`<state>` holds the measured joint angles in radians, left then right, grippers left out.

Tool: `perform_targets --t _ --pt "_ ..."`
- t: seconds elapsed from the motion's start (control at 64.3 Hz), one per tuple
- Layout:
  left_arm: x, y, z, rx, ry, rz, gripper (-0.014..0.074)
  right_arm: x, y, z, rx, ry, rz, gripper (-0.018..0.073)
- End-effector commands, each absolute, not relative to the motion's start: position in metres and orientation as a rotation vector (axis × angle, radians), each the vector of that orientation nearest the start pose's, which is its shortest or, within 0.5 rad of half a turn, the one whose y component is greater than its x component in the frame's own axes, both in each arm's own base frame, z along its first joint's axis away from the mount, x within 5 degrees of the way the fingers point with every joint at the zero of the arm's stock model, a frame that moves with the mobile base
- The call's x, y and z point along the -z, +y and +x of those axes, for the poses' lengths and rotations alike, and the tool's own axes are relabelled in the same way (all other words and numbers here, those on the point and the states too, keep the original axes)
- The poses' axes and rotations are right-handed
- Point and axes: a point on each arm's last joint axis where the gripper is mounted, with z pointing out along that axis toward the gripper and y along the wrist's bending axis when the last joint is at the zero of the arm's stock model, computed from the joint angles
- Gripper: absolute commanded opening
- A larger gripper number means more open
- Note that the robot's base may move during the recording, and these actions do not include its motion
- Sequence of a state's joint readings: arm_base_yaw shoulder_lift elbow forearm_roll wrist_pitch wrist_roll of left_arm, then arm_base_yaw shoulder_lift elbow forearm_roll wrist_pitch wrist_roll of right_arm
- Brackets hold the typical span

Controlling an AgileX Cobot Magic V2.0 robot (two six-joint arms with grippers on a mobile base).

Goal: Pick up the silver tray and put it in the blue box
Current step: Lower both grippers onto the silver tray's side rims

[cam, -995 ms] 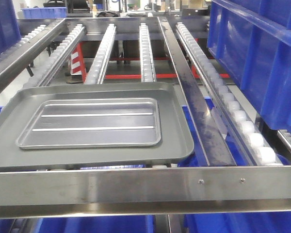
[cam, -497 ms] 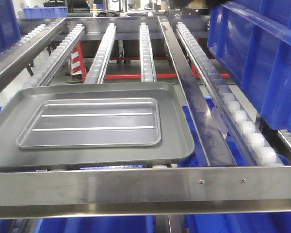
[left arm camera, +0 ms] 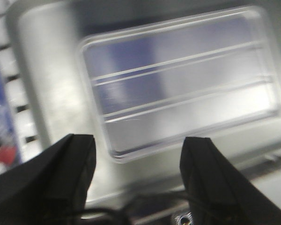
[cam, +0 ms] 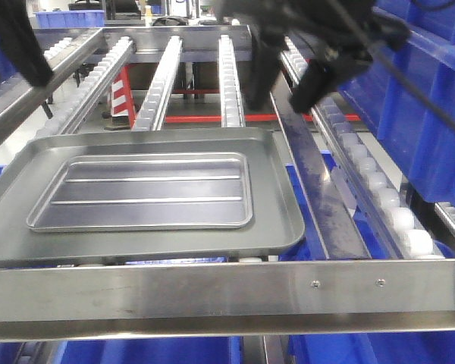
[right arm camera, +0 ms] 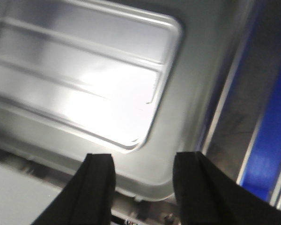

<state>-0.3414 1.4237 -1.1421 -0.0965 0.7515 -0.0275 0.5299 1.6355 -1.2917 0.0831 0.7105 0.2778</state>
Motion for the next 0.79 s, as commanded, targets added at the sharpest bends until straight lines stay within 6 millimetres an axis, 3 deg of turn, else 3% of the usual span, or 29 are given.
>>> perform_targets --t 0.0,0.264,0.513,0.777 --pt "-0.32 -0.114 0.295 0.239 2.473 0.281 0.0314 -0.306 0.186 0.316 -0.441 2.499 -0.222 0.0415" --pt "-0.299 -0.135 0.324 0.242 2.551 0.216 0.0314 -0.285 0.211 0.345 -0.436 2.571 -0.198 0.0415" --pt "-0.274 -0.133 0.34 0.206 2.604 0.15 0.0314 -0.263 0.224 0.366 -0.411 2.632 -0.191 0.0415" --pt "-0.254 -0.134 0.351 0.193 2.621 0.148 0.0314 -0.244 0.226 0.374 -0.346 2.673 -0.205 0.0415"
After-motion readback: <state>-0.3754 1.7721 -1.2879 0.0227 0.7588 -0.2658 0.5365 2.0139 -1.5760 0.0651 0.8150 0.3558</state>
